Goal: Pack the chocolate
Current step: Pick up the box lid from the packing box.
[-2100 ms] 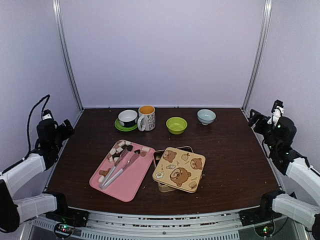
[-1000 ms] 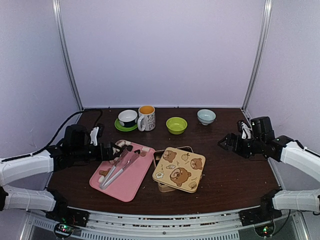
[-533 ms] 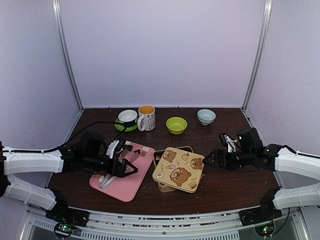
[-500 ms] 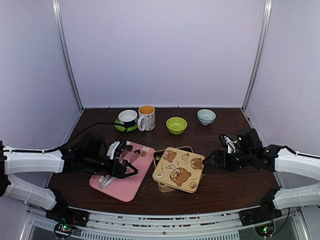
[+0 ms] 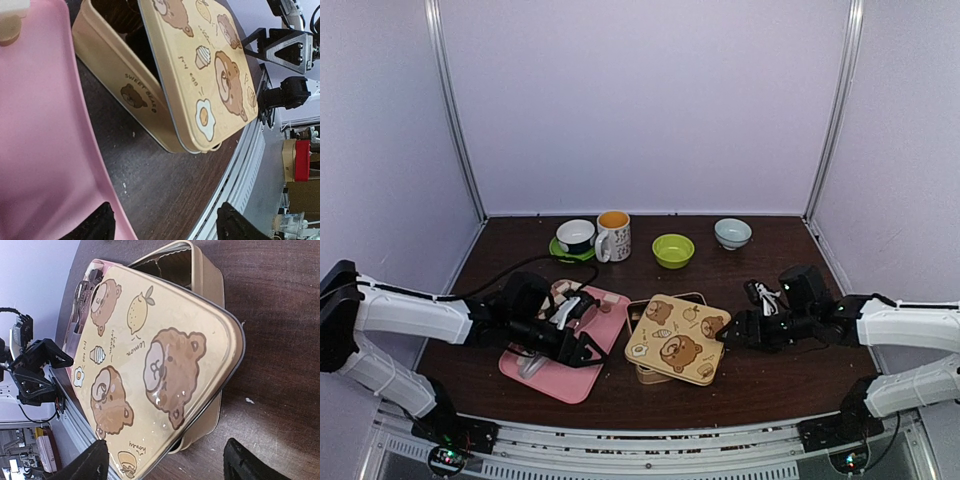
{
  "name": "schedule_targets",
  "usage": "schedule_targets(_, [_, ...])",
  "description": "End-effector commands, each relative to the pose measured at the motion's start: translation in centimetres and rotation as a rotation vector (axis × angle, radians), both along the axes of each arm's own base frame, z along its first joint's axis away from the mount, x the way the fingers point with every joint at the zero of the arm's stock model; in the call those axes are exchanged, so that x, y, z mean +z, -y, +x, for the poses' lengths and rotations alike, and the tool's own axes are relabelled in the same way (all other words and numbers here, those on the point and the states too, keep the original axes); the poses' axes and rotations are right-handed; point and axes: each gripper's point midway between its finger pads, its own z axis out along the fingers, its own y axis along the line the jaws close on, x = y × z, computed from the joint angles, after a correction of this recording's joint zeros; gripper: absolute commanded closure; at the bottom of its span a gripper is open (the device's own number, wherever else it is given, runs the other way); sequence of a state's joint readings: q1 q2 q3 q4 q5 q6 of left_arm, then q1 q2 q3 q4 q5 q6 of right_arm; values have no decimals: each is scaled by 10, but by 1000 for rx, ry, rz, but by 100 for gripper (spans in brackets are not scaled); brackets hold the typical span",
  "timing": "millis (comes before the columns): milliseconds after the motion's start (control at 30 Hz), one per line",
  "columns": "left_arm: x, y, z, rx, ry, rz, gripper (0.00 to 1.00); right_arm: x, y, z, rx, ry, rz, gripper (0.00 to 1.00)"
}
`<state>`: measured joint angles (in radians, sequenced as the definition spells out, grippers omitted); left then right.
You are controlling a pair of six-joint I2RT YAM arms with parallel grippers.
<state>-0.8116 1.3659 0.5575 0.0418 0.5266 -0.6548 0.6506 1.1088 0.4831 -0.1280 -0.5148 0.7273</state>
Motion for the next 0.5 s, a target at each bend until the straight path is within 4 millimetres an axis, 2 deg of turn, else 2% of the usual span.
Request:
schedule_targets(0, [27, 29, 16, -19, 48, -125, 30, -7, 1, 12, -48, 19, -30, 22])
schedule_targets(133, [27, 41, 17, -34, 44, -147, 34, -13, 1, 23, -96, 15, -25, 24])
schedule_targets(233, [24, 49, 16, -56, 26, -157, 37, -15, 0, 30, -122, 17, 31, 32])
schedule_targets(467, [22, 61, 12, -104, 1, -175, 48, -9, -11, 34, -99, 15, 121, 45])
